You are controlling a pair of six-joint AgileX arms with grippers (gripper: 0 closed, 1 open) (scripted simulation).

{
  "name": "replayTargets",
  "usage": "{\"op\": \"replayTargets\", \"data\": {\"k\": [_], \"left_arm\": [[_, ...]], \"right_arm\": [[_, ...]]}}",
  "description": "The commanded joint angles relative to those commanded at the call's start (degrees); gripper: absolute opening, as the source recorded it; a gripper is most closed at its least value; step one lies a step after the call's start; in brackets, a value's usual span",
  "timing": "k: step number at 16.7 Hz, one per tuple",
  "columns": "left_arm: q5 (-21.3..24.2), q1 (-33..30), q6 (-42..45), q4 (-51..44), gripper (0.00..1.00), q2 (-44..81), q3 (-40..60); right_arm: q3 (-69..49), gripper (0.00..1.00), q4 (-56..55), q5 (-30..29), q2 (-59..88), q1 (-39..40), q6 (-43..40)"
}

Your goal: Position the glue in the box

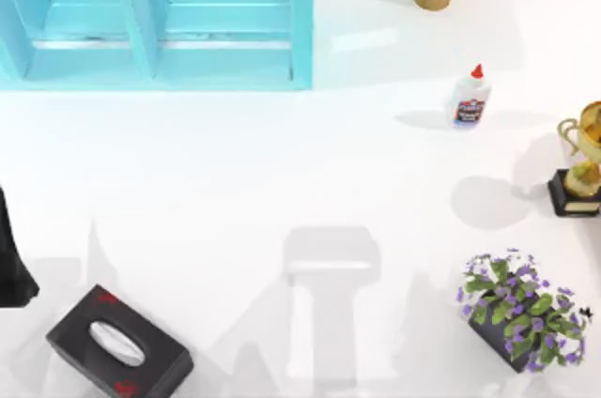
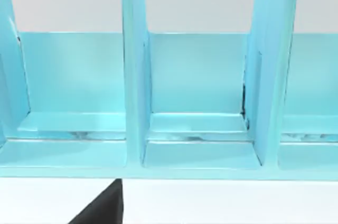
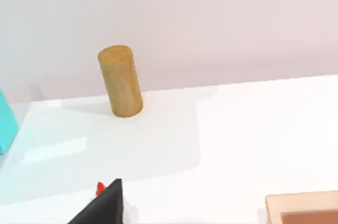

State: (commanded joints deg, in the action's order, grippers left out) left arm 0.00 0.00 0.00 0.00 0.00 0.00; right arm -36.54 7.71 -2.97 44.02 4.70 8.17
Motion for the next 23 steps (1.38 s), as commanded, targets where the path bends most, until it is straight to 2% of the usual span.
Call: {"op": "replayTargets", "data": {"k": [11, 23], "left_arm": [[0.00, 0.00, 0.00, 0.00, 1.00, 0.00, 0.00], [0.00, 0.00, 0.00, 0.00, 1.00, 0.00, 0.00]], "right_arm": [[-20.07, 1.00, 4.25, -2.18, 27.52, 7.07, 4.10], [-32.62, 1.00, 7.19, -6.77, 53.53, 14.12, 7.96]]}}
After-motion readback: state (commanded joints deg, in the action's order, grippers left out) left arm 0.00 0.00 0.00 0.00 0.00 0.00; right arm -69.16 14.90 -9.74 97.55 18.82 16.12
